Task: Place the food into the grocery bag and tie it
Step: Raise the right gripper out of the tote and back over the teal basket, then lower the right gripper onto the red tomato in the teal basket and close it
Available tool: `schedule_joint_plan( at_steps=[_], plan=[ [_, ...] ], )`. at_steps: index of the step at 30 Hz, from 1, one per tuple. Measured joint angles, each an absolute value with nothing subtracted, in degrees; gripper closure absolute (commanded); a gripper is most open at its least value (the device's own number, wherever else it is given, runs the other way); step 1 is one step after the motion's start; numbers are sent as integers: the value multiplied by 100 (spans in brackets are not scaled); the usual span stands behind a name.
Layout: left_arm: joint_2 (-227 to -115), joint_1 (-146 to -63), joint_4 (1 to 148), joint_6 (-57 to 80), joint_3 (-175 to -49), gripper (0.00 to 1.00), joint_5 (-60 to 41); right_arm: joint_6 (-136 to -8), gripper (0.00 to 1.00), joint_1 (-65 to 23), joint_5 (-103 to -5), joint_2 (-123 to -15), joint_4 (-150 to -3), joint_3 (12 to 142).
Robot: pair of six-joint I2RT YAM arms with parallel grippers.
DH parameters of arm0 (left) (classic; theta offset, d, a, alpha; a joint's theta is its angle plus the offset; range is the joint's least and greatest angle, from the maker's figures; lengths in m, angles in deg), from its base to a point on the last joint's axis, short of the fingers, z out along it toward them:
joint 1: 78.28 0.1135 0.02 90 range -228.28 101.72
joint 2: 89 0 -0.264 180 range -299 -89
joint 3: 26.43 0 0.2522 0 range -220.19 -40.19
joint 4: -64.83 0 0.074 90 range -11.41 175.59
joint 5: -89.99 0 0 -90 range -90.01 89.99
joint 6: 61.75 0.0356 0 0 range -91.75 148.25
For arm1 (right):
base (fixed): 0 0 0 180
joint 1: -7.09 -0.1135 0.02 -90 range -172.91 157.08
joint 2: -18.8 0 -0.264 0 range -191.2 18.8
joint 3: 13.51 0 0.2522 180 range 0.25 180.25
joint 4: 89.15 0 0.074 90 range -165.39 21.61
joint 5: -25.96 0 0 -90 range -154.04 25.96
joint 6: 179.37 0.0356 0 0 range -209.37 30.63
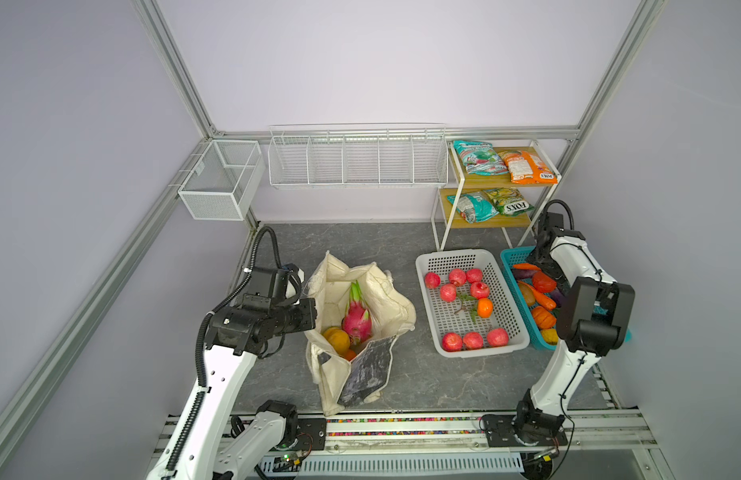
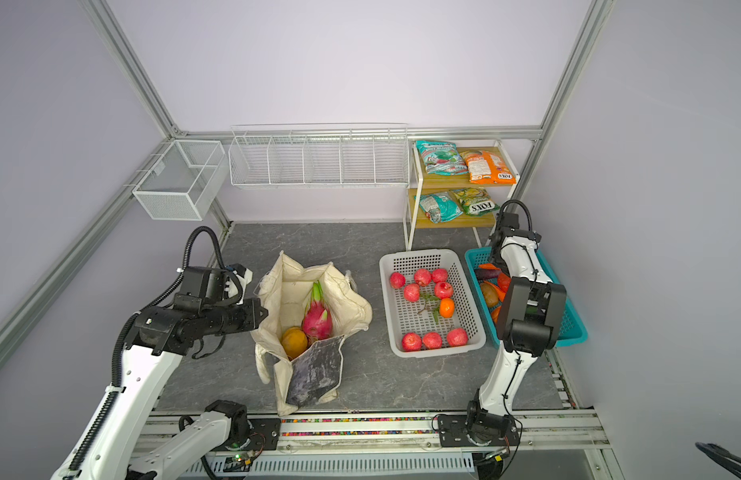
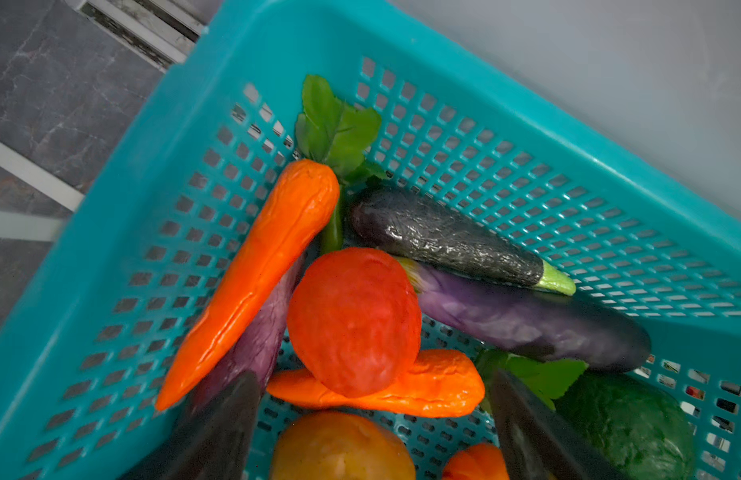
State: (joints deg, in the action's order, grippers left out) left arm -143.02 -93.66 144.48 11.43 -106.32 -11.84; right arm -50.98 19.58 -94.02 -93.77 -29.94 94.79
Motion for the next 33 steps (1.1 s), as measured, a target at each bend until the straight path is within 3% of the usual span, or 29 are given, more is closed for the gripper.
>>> schedule_joint_plan(
  at_steps=[29,33],
  plan=[
    [-14378,-9366,14446,1160,-10691,100,-1165,-5255,11,2174,-9078,-10544,-2712,10166],
    [-14378,-9366,14446,1160,-10695,100,-1165,-5257,7,2196,-9013,-10618,-2655,10172]
  ],
)
